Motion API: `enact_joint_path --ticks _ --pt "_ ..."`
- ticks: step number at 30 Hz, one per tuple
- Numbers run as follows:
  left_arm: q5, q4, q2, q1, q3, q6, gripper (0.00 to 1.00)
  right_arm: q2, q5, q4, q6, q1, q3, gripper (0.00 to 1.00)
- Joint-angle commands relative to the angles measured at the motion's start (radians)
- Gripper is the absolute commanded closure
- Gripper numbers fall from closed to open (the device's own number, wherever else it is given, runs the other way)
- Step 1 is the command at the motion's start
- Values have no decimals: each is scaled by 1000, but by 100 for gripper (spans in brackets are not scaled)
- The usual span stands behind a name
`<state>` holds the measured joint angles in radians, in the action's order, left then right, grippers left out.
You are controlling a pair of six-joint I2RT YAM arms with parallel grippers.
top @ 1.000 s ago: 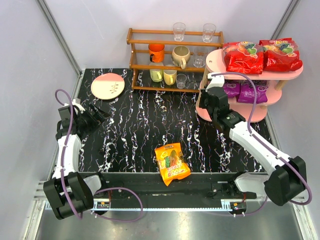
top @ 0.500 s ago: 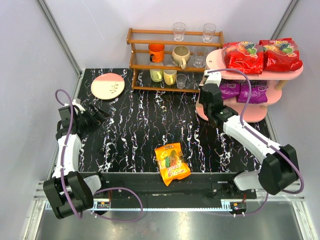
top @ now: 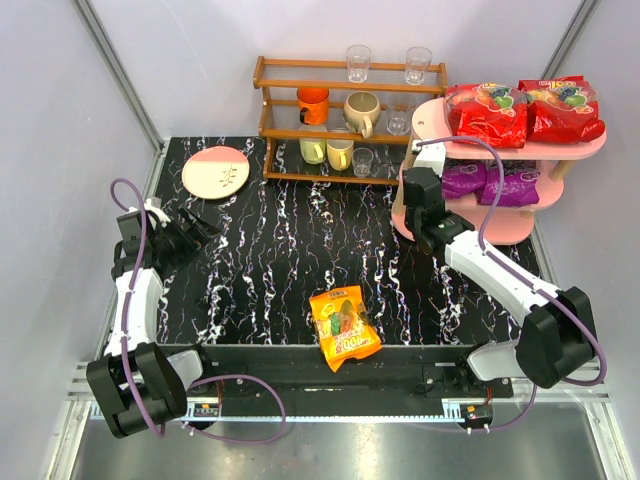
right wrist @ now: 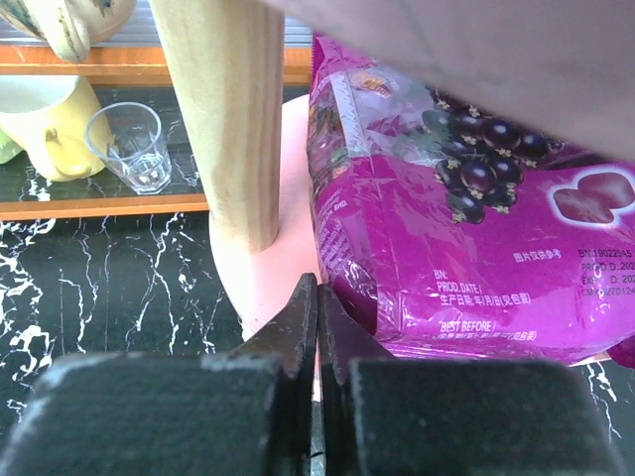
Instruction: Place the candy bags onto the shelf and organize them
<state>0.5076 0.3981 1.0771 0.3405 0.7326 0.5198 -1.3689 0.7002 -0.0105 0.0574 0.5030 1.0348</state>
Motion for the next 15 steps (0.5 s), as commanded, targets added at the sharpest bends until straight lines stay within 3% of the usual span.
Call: enact_joint_path --ticks 1,11,15 --pt "-1 -25 -3 8 8 -15 1 34 79 -52 -19 -17 -10 100" --pt "-3 -24 -6 8 7 -17 1 45 74 -52 -18 -35 -32 100" --pt "-1 -25 -5 8 8 -17 1 51 7 -55 -24 -35 -35 100"
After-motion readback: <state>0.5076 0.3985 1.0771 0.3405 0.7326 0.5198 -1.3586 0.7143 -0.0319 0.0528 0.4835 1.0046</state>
